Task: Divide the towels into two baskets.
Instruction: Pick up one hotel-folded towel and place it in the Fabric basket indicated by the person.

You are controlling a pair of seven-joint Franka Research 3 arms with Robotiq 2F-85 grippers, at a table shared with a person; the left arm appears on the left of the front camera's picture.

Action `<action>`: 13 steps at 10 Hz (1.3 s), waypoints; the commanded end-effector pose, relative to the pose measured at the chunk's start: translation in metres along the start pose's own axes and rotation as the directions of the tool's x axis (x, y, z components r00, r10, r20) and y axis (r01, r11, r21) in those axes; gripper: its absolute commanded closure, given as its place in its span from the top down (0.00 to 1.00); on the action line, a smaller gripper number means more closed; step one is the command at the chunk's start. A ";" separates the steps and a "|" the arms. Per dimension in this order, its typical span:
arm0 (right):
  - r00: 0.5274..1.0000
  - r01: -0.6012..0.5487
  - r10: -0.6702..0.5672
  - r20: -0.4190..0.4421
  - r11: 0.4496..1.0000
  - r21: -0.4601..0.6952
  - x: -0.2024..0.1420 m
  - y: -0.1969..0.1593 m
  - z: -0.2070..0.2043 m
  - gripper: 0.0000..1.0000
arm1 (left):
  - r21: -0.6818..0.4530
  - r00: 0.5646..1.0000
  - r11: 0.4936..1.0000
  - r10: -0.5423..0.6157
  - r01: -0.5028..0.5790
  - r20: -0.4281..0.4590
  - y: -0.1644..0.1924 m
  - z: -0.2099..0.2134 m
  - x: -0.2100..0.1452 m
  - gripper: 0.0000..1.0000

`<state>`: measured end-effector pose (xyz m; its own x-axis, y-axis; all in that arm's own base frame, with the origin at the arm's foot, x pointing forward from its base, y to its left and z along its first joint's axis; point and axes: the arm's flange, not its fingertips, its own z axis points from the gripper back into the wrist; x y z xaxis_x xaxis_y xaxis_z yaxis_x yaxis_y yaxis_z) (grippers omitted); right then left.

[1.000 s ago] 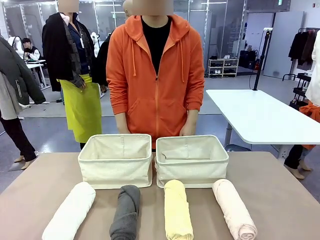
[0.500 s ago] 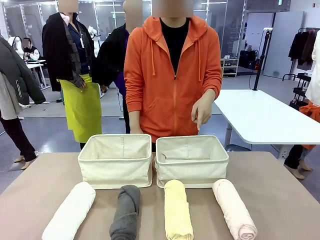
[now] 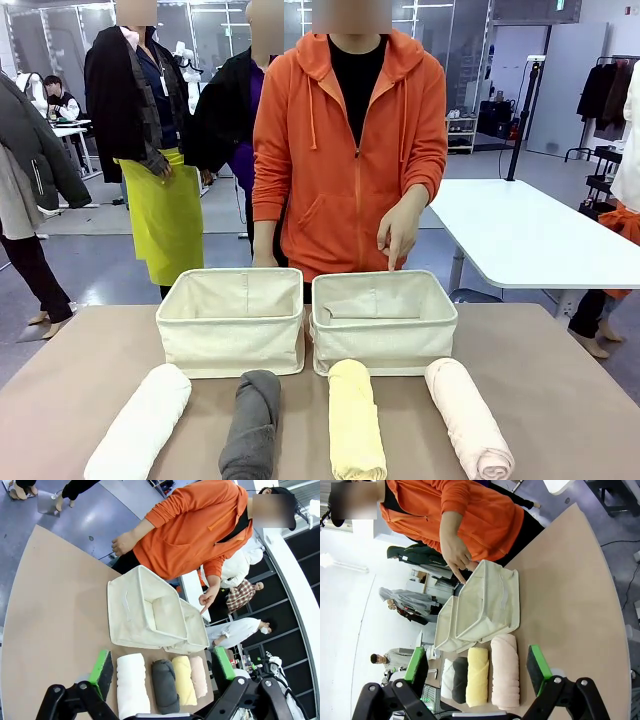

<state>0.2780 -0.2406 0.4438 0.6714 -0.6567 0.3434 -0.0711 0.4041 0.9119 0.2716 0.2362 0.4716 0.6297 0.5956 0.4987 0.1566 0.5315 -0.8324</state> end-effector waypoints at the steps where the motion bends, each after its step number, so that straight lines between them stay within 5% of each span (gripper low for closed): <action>1: 1.000 -0.007 0.007 0.012 1.000 0.017 0.001 0.002 0.001 1.00 | -0.023 1.000 1.000 0.000 0.000 0.008 0.001 0.002 0.000 1.00; 5: 1.000 0.000 0.000 -0.001 1.000 0.001 0.000 0.000 0.000 1.00 | -0.023 1.000 1.000 0.000 0.000 0.008 0.001 0.002 0.000 1.00; 9: 0.948 -0.138 0.093 -0.303 0.982 -0.129 -0.022 0.038 -0.098 1.00 | -0.023 1.000 1.000 0.000 0.000 0.008 0.001 0.002 0.000 1.00; 13: 0.850 -0.298 0.144 -0.507 0.925 -0.236 -0.080 0.071 -0.190 1.00 | -0.023 1.000 1.000 0.000 0.000 0.008 0.001 0.002 0.000 1.00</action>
<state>0.3709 -0.0580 0.4429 0.9229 -0.2074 0.3243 -0.1055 0.6739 0.7312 0.2713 0.2366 0.4713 0.6296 0.5965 0.4978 0.1561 0.5305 -0.8332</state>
